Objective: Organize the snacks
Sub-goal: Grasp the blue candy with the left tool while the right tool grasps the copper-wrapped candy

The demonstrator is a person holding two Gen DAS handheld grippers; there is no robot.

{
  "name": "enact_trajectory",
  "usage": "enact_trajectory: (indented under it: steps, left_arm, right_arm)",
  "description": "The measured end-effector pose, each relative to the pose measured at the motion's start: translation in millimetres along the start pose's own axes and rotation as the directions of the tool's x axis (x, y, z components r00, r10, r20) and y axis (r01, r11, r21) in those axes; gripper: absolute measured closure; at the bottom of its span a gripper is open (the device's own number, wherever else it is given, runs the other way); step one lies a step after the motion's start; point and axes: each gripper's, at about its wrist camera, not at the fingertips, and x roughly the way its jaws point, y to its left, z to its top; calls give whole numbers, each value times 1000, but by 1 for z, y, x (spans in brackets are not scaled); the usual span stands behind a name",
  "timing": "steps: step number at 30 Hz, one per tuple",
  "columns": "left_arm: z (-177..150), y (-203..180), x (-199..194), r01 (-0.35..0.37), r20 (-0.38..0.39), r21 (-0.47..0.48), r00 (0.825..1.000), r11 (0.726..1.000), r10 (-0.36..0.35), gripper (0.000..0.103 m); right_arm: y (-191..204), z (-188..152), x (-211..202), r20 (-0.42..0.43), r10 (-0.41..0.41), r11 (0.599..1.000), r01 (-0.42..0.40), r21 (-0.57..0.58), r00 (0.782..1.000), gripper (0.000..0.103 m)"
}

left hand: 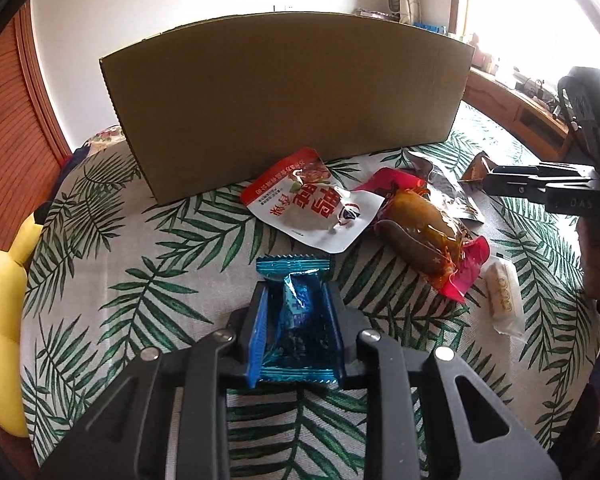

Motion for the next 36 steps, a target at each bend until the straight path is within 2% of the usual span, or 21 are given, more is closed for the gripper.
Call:
enact_trajectory:
  steps: [8, 15, 18, 23, 25, 31, 36]
  left_arm:
    - [0, -1, 1, -9, 1, 3, 1000, 1000, 9, 78]
    - [0, -1, 0, -8, 1, 2, 1000, 1000, 8, 78]
    - [0, 0, 1, -9, 1, 3, 1000, 1000, 9, 78]
    - [0, 0, 1, -10, 1, 4, 1000, 1000, 10, 78]
    - [0, -1, 1, -12, 1, 6, 1000, 1000, 12, 78]
    - [2, -1, 1, -17, 2, 1, 1000, 1000, 17, 78]
    - [4, 3, -3, -12, 19, -21, 1000, 1000, 12, 79]
  right_arm:
    - [-3, 18, 10, -31, 2, 999, -1, 32, 1000, 50]
    - [-4, 31, 27, -48, -29, 998, 31, 46, 998, 52]
    - [-1, 33, 30, -47, -53, 998, 55, 29, 997, 55]
    - [5, 33, 34, -40, -100, 995, 99, -9, 994, 68]
    - [6, 31, 33, -33, -99, 995, 98, -13, 995, 78]
    - [6, 24, 27, -20, -94, 996, 93, -13, 995, 80]
    - [11, 12, 6, 11, -85, 996, 85, -11, 996, 80]
